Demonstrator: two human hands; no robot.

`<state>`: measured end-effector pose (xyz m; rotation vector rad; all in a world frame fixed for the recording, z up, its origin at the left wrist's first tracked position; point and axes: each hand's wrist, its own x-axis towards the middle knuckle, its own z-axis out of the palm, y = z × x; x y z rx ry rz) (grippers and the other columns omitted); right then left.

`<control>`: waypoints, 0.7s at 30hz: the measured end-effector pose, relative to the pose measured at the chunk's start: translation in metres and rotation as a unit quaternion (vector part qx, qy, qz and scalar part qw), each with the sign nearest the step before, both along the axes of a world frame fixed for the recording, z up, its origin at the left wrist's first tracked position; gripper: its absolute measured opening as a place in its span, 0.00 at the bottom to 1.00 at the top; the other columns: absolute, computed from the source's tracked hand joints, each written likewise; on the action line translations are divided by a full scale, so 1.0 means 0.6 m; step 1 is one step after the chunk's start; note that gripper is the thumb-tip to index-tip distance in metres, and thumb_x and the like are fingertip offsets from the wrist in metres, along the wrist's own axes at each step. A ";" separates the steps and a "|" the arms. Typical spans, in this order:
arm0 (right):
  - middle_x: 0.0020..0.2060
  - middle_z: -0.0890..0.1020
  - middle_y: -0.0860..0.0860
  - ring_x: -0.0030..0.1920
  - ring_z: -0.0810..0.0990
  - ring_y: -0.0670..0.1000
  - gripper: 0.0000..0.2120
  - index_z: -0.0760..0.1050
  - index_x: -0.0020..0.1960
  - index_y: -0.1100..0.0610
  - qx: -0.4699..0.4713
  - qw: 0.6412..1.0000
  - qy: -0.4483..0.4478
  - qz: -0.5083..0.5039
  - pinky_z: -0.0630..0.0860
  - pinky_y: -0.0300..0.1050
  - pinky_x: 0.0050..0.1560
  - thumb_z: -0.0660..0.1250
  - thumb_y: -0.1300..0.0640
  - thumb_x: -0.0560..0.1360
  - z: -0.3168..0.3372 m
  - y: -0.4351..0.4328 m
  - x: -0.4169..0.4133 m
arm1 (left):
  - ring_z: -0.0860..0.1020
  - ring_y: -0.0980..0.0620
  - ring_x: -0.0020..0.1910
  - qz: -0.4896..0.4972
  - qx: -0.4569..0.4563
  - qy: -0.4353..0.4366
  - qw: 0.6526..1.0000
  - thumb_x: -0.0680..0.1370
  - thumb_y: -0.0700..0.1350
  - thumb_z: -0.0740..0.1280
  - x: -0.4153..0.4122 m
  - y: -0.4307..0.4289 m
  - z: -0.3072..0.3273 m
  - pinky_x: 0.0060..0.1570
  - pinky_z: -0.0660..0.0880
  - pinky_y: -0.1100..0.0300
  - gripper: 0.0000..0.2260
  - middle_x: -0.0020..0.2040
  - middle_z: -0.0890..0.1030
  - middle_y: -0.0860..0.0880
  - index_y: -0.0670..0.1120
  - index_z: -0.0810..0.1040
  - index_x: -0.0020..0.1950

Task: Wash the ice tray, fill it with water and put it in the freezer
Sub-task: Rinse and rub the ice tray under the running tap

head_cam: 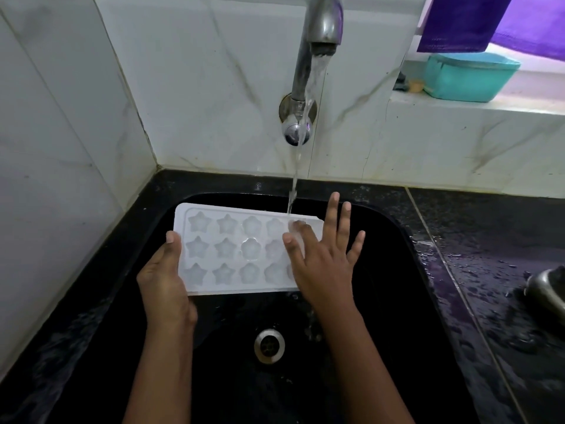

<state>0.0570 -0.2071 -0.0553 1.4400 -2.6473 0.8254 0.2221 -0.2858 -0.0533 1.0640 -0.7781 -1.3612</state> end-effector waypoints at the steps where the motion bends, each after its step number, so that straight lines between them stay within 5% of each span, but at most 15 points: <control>1: 0.74 0.29 0.47 0.71 0.24 0.47 0.34 0.63 0.71 0.39 0.004 1.000 0.011 0.012 0.26 0.56 0.68 0.36 0.31 0.72 -0.002 0.000 0.004 | 0.84 0.48 0.46 0.002 0.000 0.001 1.000 0.78 0.51 0.67 0.000 0.000 0.000 0.43 0.81 0.53 0.10 0.45 0.86 0.47 0.46 0.83 0.47; 5: 0.73 0.28 0.46 0.72 0.25 0.46 0.33 0.58 0.74 0.40 -0.043 0.996 -0.022 0.073 0.31 0.56 0.70 0.42 0.31 0.73 0.000 -0.003 0.000 | 0.84 0.51 0.43 0.035 0.021 0.022 0.999 0.79 0.51 0.67 0.012 -0.008 0.000 0.36 0.81 0.58 0.10 0.47 0.85 0.47 0.46 0.82 0.48; 10: 0.77 0.42 0.49 0.74 0.34 0.45 0.23 0.75 0.64 0.48 -0.149 0.987 -0.057 -0.018 0.43 0.58 0.72 0.55 0.39 0.75 0.007 -0.004 -0.022 | 0.84 0.50 0.43 0.027 0.033 0.022 0.999 0.78 0.52 0.67 0.028 -0.015 -0.003 0.40 0.80 0.55 0.10 0.46 0.85 0.48 0.47 0.83 0.49; 14: 0.76 0.42 0.48 0.75 0.35 0.47 0.13 0.79 0.56 0.49 -0.086 0.995 -0.052 0.016 0.44 0.60 0.72 0.64 0.47 0.75 -0.001 0.001 -0.030 | 0.84 0.50 0.41 0.001 0.039 0.019 0.999 0.78 0.53 0.67 0.039 -0.020 -0.008 0.38 0.80 0.57 0.11 0.43 0.86 0.49 0.46 0.82 0.49; 18: 0.71 0.32 0.43 0.75 0.32 0.49 0.16 0.74 0.64 0.45 0.012 0.998 -0.049 0.030 0.39 0.57 0.73 0.62 0.45 0.77 -0.001 -0.001 -0.016 | 0.84 0.51 0.39 -0.011 0.046 0.020 0.999 0.78 0.53 0.67 0.042 -0.023 -0.012 0.36 0.80 0.58 0.11 0.41 0.86 0.49 0.46 0.82 0.48; 21: 0.75 0.36 0.44 0.74 0.31 0.47 0.14 0.75 0.61 0.45 0.019 0.997 -0.054 0.047 0.37 0.56 0.73 0.63 0.44 0.76 0.001 -0.001 -0.011 | 0.84 0.49 0.43 -0.006 0.049 0.024 0.998 0.77 0.53 0.67 0.052 -0.029 -0.014 0.40 0.80 0.55 0.11 0.44 0.86 0.48 0.46 0.83 0.49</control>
